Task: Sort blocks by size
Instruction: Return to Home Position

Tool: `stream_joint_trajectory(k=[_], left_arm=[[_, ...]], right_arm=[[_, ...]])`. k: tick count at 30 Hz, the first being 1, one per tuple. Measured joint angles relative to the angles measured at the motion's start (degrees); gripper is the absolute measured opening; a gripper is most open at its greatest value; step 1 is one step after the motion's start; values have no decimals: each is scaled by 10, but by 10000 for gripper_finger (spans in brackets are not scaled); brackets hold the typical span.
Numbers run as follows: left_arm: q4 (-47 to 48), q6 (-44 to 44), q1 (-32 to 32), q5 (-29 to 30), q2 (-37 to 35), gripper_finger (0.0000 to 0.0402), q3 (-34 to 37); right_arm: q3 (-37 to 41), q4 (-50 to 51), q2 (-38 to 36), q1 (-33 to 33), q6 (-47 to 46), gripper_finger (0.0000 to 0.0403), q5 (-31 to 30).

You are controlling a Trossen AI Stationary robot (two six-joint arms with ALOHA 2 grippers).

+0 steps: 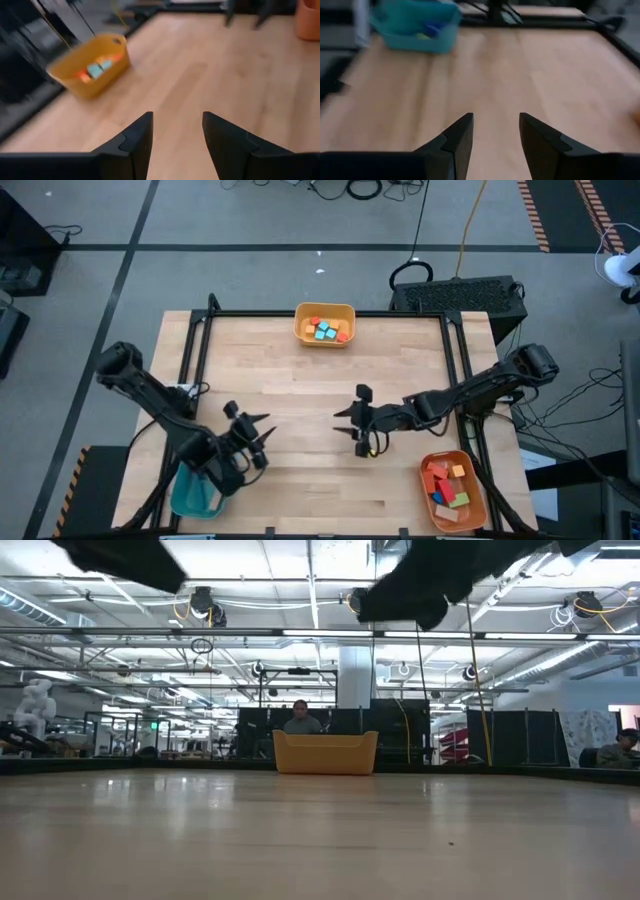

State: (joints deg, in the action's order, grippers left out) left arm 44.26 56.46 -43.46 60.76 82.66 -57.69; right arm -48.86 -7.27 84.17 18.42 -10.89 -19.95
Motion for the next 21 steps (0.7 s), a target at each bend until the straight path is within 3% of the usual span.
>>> stream_joint_trajectory(k=[4, 7, 16, 21], left_arm=[[-77, -74, 26, 66, 37, 173, 1], [-146, -131, 44, 73, 60, 173, 1], [-335, -303, 103, -38, 106, 173, 1], [-390, -371, 120, -63, 116, 173, 1]], right_arm=[[0, -38, 1, 16, 8, 144, 38], [0, -35, 2, 26, 9, 144, 38], [0, -59, 52, 35, -5, 144, 36], [0, -64, 49, 36, -6, 144, -10]])
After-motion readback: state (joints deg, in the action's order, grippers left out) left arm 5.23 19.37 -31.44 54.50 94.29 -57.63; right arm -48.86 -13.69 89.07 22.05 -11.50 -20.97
